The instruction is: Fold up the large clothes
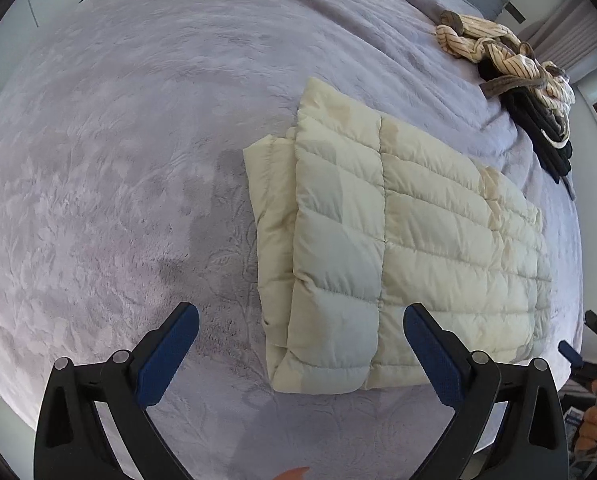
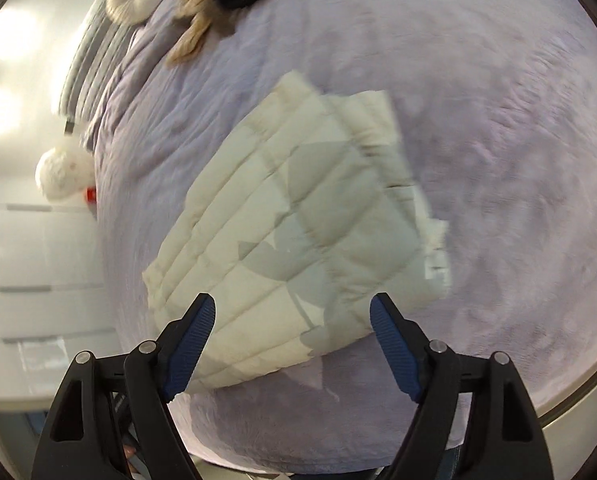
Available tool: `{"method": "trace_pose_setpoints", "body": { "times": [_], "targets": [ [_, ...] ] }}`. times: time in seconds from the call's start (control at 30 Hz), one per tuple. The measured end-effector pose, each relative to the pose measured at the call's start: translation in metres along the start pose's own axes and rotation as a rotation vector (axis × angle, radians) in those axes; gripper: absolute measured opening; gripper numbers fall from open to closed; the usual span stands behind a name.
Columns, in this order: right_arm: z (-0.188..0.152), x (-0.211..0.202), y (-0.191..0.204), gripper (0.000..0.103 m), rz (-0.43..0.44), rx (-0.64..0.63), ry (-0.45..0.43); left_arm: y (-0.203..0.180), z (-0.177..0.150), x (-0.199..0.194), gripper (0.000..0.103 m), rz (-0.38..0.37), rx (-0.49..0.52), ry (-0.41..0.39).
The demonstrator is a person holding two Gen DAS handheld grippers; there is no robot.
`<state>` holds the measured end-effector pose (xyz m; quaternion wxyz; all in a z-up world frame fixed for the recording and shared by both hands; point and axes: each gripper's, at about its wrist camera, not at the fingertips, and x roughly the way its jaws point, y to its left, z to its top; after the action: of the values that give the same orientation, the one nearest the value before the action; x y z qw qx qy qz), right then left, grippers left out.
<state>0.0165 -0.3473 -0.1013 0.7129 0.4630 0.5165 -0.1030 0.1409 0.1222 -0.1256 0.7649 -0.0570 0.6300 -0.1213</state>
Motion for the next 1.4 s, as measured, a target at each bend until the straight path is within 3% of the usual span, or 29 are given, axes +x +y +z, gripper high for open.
{"method": "trace_pose_setpoints", "body": {
  "times": [0.07,0.1,0.27,0.4,0.73,1.0,1.17,1.23,1.27,1.3,1.37,1.4],
  "targets": [
    [-0.009,0.007,0.012,0.089,-0.03,-0.062,0.018,-0.003,0.001,0.002,0.102,0.01,0.011,0.004],
    [-0.011,0.012,0.022,0.096,-0.056,-0.106,0.027,-0.004,0.001,0.002,0.102,0.013,0.018,0.005],
    [-0.039,0.019,0.051,0.097,-0.172,-0.317,0.037,-0.008,0.003,0.004,0.102,0.026,0.041,0.001],
    [-0.055,0.033,0.074,0.097,-0.183,-0.466,0.072,-0.008,0.007,0.006,0.102,0.038,0.051,0.001],
    [-0.059,0.049,0.092,0.097,-0.23,-0.557,0.131,-0.002,0.016,0.019,0.102,0.084,0.068,0.002],
    [-0.057,0.056,0.104,0.097,-0.265,-0.603,0.146,-0.001,0.024,0.029,0.102,-0.022,0.085,0.011],
    [-0.053,0.065,0.112,0.097,-0.265,-0.631,0.139,0.02,0.037,0.038,0.102,-0.176,0.013,0.007],
    [-0.049,0.069,0.114,0.088,-0.252,-0.624,0.132,0.034,0.043,0.051,0.102,-0.251,-0.046,0.034],
    [-0.047,0.072,0.114,0.074,-0.244,-0.617,0.134,0.042,0.046,0.058,0.102,-0.281,-0.08,0.05],
    [-0.045,0.076,0.113,0.052,-0.245,-0.609,0.138,0.046,0.047,0.063,0.102,-0.298,-0.096,0.058],
    [-0.043,0.083,0.113,0.023,-0.25,-0.597,0.145,0.055,0.05,0.076,0.102,-0.345,-0.132,0.079],
    [-0.041,0.086,0.112,0.023,-0.243,-0.592,0.151,0.059,0.051,0.083,0.102,-0.377,-0.152,0.09]
  ]
}}
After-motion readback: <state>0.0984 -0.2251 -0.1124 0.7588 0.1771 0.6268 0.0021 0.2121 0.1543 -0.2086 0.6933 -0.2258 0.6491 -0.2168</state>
